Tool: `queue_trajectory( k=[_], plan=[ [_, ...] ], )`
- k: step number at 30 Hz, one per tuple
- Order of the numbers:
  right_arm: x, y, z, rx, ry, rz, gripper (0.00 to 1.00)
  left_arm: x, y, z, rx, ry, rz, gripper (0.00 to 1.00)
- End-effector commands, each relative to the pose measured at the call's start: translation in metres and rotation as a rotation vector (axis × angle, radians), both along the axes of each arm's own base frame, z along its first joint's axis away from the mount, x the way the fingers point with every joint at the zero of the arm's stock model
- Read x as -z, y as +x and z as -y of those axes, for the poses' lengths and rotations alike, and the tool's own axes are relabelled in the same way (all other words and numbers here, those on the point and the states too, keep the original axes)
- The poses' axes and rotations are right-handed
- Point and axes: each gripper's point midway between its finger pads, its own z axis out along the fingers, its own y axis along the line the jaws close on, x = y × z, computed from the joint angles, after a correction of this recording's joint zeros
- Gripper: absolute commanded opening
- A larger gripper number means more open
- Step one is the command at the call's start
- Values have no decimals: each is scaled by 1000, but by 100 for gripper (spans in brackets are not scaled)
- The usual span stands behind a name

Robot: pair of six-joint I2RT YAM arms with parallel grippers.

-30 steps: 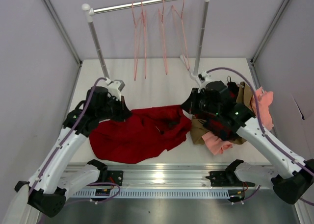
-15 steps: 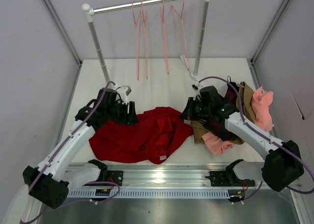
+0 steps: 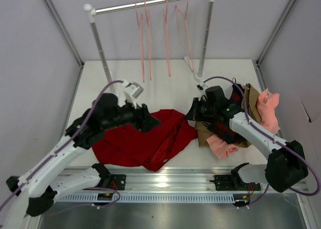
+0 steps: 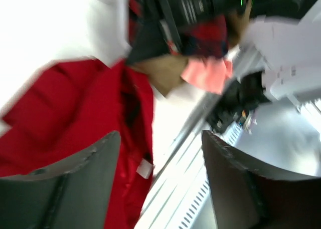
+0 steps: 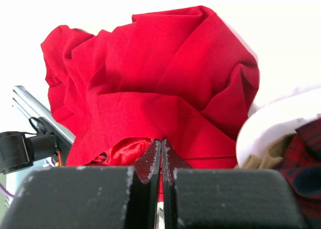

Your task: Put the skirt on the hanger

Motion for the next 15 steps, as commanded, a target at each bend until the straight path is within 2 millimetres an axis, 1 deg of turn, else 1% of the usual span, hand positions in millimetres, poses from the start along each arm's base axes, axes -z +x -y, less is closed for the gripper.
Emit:
queue_trajectory(
  k=[1,2,3,4,5,6,7,8,9,11,13,14,15],
  plan=[
    [-23,4,6,11,-7,78,0,38,-6,46,68,20,-98,70],
    [-22,2,9,10,-15,80,0,45,-7,52,75,30,-110,67],
    [-27,-1,11,11,-9,96,0,52,-6,59,79,30,-114,63],
    [-22,-7,14,12,-19,81,0,66,-12,70,105,47,-139,62],
    [-21,-10,17,11,-24,81,0,72,-15,76,116,49,-147,59],
    [-21,-16,20,13,-24,89,0,79,-14,84,120,34,-138,58],
    [-19,-21,23,12,-29,82,0,86,-18,92,124,29,-151,58],
    [-18,-25,25,10,-32,83,0,88,-17,96,117,14,-152,59],
    [-17,-28,27,12,-35,87,0,101,-16,97,102,19,-169,59],
    [-13,-38,34,12,-43,87,0,111,-13,105,75,-20,-194,58],
    [-13,-46,37,1,-42,99,0,129,-17,108,51,-28,-217,57],
    [-7,-50,39,-5,-47,93,0,128,-15,113,47,-61,-201,57],
    [-5,-52,39,-12,-45,98,0,130,-16,116,40,-71,-198,56]
  ],
)
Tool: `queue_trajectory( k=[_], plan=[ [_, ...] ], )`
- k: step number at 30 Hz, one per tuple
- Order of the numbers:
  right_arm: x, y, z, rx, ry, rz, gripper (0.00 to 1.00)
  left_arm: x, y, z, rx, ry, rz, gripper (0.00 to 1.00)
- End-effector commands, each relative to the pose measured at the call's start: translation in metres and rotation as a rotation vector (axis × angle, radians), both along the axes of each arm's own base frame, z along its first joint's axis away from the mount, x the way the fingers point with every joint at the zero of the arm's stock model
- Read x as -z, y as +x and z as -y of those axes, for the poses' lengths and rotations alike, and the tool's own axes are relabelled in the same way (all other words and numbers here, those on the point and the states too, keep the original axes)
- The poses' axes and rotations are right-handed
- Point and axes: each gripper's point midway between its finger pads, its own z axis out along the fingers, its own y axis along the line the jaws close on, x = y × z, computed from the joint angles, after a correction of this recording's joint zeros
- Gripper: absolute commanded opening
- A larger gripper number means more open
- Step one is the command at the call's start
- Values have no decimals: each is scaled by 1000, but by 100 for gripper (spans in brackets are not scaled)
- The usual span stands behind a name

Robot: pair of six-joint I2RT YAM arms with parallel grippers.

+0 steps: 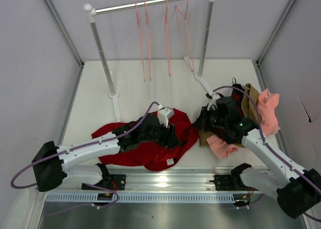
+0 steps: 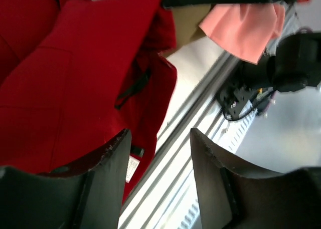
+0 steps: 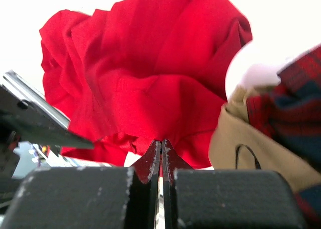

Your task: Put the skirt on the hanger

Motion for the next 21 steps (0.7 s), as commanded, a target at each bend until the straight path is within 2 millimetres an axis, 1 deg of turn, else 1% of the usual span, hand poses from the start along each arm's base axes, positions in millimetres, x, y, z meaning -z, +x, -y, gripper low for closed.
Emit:
queue_trajectory(
  k=[1,2,3,4,5,6,9,14,17,18,20,21],
  plan=[
    [5,-10,8,-16,-15,32,0,-20,11,27,-91,-171,45,55],
    [15,-14,10,-16,-22,18,0,-19,11,31,-100,-187,50,53],
    [17,-15,11,-15,-21,19,0,-9,11,33,-111,-170,43,52],
    [18,-15,11,-11,-17,21,0,-2,13,34,-152,-161,39,51],
    [20,-17,12,-9,-19,18,0,6,13,35,-161,-162,37,49],
    [22,-18,13,-7,-21,13,0,18,13,38,-178,-148,10,48],
    [22,-19,14,0,-26,14,0,45,14,37,-218,-125,-29,44],
    [18,-18,19,32,-28,28,0,61,14,39,-242,-120,-51,41],
    [19,-17,23,57,-41,33,0,67,9,45,-223,-97,-29,40],
    [20,-16,24,61,-43,33,0,67,7,48,-221,-90,-13,40],
    [22,-17,23,56,-43,26,0,76,6,50,-220,-65,-16,40],
    [21,-18,21,45,-35,24,0,77,8,50,-231,-65,-16,40]
  ],
)
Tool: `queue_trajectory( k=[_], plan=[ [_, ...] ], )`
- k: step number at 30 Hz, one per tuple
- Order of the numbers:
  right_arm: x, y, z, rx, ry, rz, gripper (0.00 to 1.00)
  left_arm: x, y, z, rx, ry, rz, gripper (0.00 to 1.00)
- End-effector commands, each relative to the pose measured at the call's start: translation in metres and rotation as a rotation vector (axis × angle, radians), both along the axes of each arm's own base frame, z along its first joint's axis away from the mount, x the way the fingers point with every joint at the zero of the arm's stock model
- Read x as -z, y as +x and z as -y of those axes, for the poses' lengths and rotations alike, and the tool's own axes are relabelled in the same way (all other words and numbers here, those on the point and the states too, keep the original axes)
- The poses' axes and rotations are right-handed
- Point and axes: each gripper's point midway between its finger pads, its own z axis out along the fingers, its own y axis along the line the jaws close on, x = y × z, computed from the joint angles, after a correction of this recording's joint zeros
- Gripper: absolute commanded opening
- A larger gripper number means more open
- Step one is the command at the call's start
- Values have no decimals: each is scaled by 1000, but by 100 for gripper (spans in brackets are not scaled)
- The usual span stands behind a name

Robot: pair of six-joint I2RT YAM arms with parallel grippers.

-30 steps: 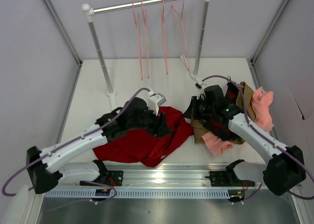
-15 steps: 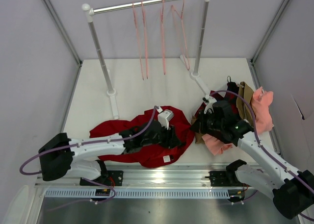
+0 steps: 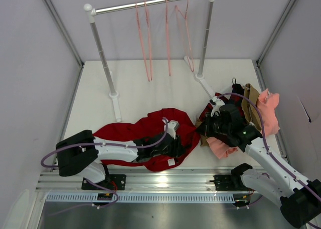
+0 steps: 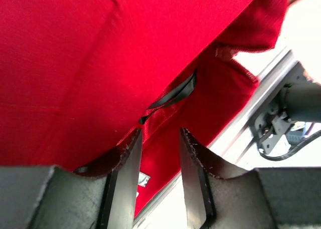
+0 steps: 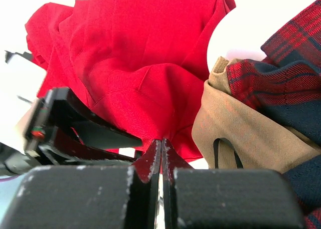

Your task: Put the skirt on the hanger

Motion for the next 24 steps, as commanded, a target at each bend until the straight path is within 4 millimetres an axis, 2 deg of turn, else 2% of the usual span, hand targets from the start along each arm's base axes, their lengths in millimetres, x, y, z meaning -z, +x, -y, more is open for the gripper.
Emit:
queue_trajectory(
  k=[1,11,18,24],
  plan=[
    [4,0,3,14,-12,-4,0,-11,11,16,-40,-55,46,40],
    [1,-5,-1,-14,5,2,0,-9,27,17,-57,-43,146,47],
    [3,-7,-2,-15,11,-1,0,-12,34,18,-62,-120,150,49],
    [3,-5,-3,-17,9,2,0,-14,26,24,34,-194,169,47]
  ],
)
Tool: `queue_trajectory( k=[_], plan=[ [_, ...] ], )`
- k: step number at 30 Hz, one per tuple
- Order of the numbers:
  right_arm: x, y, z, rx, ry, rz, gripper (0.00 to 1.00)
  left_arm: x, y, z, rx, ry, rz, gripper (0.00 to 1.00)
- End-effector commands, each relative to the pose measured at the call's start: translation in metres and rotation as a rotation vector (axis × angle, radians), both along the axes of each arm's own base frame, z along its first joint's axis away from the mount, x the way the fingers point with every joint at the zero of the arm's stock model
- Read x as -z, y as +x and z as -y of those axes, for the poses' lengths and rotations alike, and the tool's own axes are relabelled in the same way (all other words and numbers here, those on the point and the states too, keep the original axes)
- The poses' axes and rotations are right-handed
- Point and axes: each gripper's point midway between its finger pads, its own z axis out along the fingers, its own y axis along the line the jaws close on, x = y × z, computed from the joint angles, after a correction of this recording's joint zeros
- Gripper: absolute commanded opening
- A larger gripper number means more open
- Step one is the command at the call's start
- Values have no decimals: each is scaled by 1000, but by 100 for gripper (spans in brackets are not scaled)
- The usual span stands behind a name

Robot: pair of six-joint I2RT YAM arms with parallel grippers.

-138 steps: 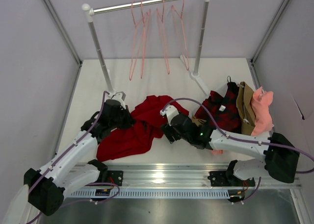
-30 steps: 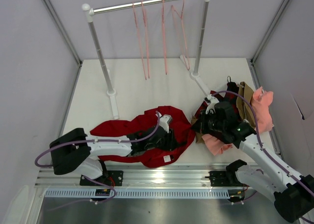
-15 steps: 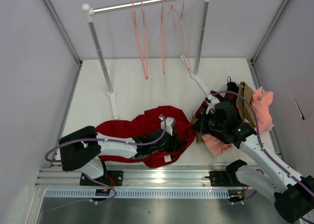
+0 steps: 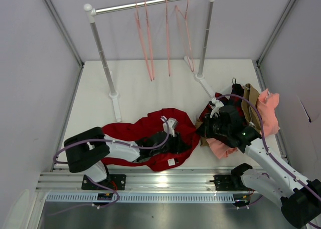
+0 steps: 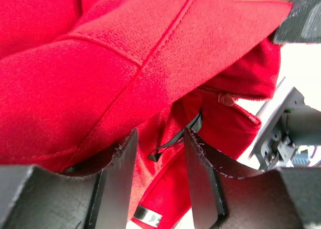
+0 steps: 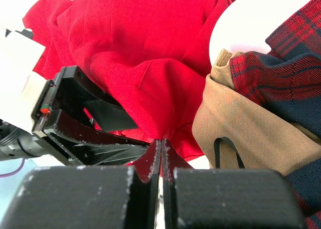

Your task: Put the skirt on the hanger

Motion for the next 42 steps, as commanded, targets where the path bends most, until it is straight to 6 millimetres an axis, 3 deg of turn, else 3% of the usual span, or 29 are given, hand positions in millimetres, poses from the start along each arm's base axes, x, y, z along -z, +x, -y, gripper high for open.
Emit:
queue_trajectory(
  k=[1,10,14,17,20,21,26,32,37,38,40,41,42],
  plan=[
    [-2,0,-2,-5,10,11,0,-22,-2,16,85,-116,75,47],
    [1,2,-1,3,-2,2,0,-11,-18,25,214,-124,85,43],
    [2,3,-1,6,-3,-2,0,-6,-15,27,209,-111,81,42],
    [1,3,-1,6,-3,-3,0,-3,-12,26,193,-105,77,34],
    [2,4,-1,11,-8,-3,0,-3,-4,20,149,-97,77,22],
    [2,3,-1,11,-9,-6,0,-1,-4,15,138,-89,70,14],
    [7,1,-2,7,-11,-20,0,-14,7,2,72,-105,89,0],
    [8,2,-3,10,-21,-13,0,-32,8,-5,70,-89,118,0],
    [5,6,-8,20,-25,4,0,-62,-1,-11,115,-114,156,0],
    [0,9,-10,24,-20,16,1,-60,-4,-15,127,-81,141,0],
    [-5,11,-14,25,-19,26,6,-75,-11,-15,170,-75,150,0],
    [-12,15,-15,29,-22,39,9,-70,-14,-20,183,-28,123,0],
    [-14,14,-16,26,-31,37,12,-82,-15,-20,194,-30,138,0]
  ],
)
